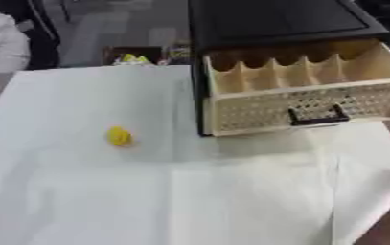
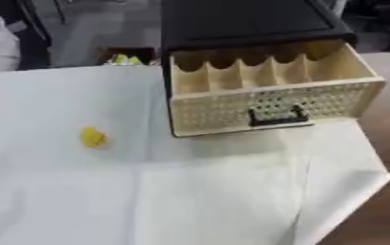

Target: Pick up objects from table and place into drawer.

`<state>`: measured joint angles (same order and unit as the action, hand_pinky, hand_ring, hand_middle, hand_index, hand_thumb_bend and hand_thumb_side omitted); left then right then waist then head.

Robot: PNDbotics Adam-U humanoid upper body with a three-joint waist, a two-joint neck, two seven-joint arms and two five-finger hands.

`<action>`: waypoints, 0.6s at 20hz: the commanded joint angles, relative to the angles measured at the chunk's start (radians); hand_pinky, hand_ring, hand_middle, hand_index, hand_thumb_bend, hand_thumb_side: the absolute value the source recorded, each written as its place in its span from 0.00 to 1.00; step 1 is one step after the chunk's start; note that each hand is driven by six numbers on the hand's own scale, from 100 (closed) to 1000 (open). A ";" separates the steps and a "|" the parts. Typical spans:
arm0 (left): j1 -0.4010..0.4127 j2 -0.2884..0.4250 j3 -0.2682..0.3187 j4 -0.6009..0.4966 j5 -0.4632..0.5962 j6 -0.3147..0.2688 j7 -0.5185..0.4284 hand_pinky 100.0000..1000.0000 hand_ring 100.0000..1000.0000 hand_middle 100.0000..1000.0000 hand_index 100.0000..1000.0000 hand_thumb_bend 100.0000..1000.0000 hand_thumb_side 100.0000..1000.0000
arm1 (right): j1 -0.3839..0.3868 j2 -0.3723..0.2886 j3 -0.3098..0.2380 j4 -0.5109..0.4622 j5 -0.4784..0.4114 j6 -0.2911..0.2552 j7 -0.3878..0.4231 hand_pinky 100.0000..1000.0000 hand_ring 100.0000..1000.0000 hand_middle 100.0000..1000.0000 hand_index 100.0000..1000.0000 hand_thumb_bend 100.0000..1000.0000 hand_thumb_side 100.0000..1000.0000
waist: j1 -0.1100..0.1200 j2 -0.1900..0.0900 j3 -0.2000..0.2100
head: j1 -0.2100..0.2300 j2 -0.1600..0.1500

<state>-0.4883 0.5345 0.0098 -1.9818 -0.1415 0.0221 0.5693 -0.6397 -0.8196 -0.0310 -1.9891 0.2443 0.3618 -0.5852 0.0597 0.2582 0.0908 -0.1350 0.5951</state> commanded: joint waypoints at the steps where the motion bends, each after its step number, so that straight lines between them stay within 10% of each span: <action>1: -0.021 0.013 0.008 -0.018 -0.006 0.004 0.001 0.75 0.89 0.86 0.90 0.00 1.00 | -0.021 0.019 -0.015 -0.011 0.053 -0.049 -0.098 0.22 0.53 0.47 0.81 0.00 1.00 | 0.000 -0.007 0.001 | -0.009 -0.012; 12: -0.049 0.010 0.003 -0.018 -0.040 0.025 -0.004 0.75 0.89 0.86 0.90 0.00 1.00 | -0.006 0.109 -0.055 -0.011 0.200 -0.233 -0.318 0.53 0.73 0.66 0.87 0.00 1.00 | 0.006 0.053 -0.009 | -0.045 -0.036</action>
<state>-0.5211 0.5253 0.0086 -1.9818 -0.1739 0.0415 0.5655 -0.6354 -0.6990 -0.0680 -1.9891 0.4214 0.1432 -0.8864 0.0665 0.3306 0.0812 -0.1745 0.5690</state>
